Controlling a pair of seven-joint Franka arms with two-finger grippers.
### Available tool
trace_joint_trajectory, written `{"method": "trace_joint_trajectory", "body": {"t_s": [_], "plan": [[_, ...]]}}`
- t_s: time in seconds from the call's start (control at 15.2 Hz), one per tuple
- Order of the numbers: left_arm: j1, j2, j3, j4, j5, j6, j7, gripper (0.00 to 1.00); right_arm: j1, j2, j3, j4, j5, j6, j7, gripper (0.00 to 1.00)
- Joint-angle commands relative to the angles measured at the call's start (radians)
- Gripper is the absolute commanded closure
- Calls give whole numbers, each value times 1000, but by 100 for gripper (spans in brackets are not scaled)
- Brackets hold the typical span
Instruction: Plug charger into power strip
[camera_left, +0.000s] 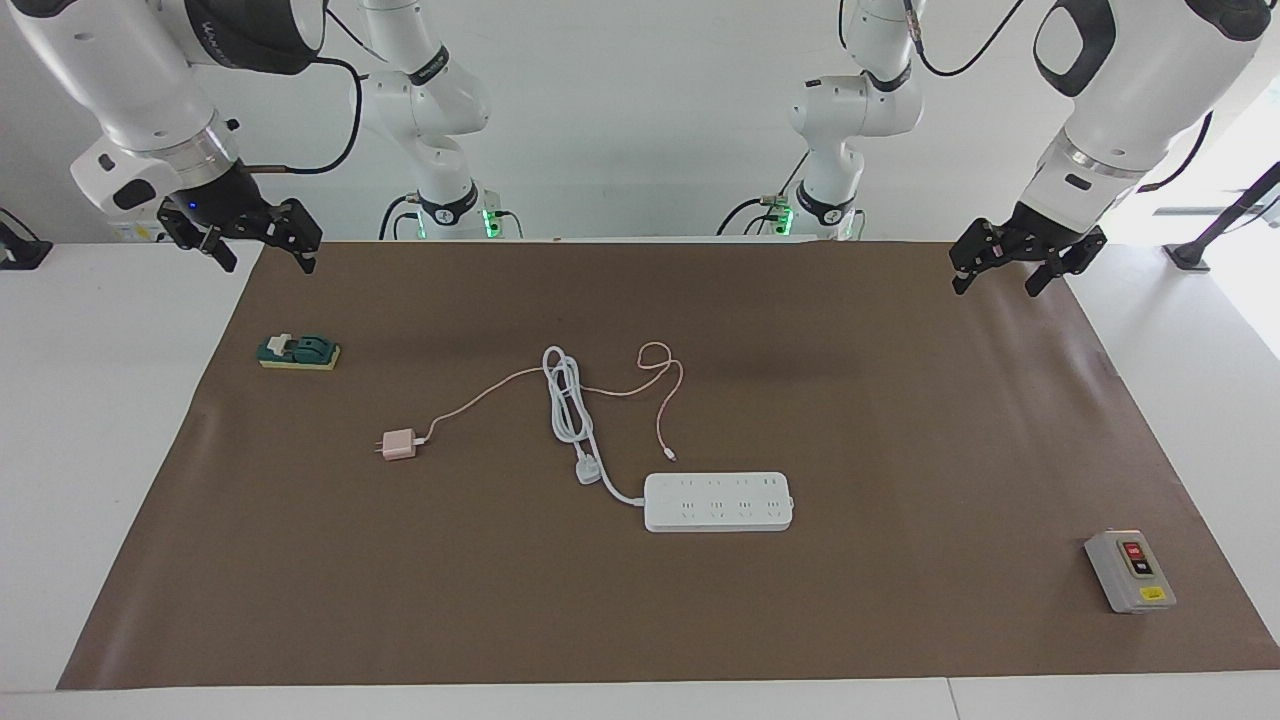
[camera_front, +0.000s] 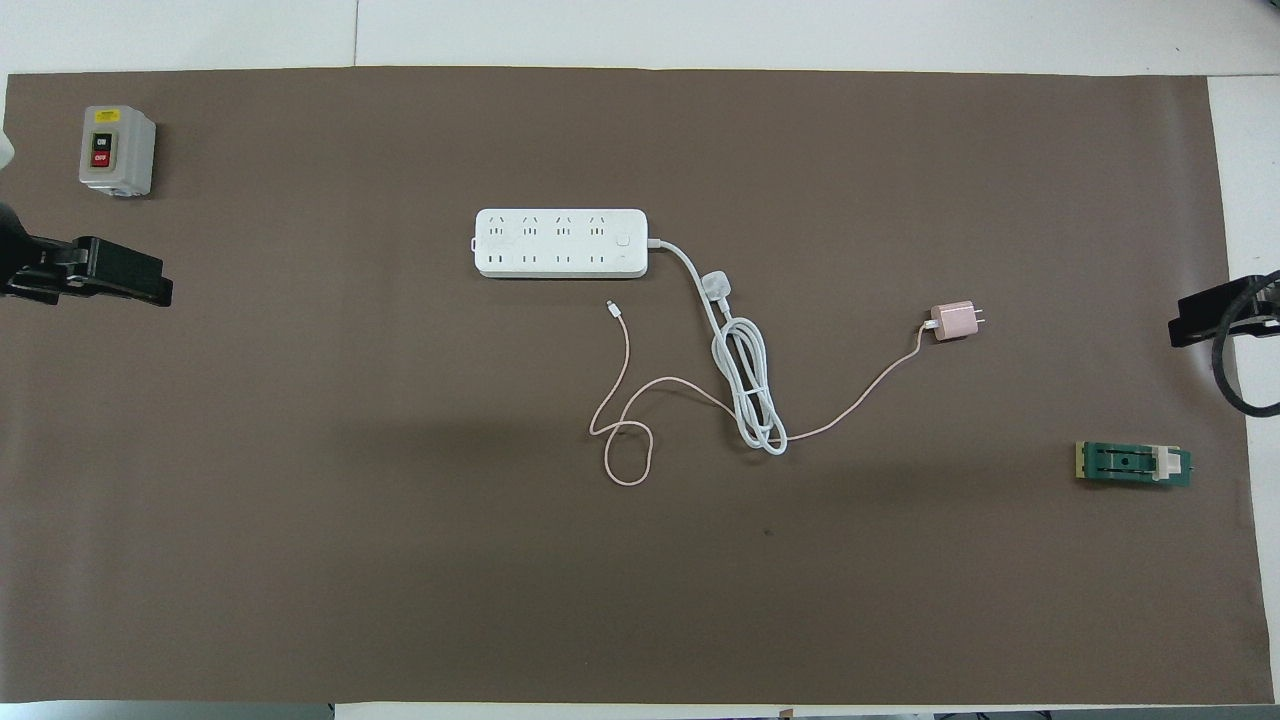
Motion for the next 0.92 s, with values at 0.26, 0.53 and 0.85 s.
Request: {"method": "trace_joint_trajectory", "body": {"t_s": [0.26, 0.53, 0.85], "plan": [[9, 10, -10, 15, 20, 0, 10, 0, -4, 3, 8, 9, -13, -4, 8, 0], [7, 10, -13, 16, 18, -7, 8, 0, -4, 3, 9, 6, -15, -8, -18, 0], [7, 5, -33, 34, 6, -40, 5, 0, -7, -9, 9, -75, 45, 15, 254, 0]]}}
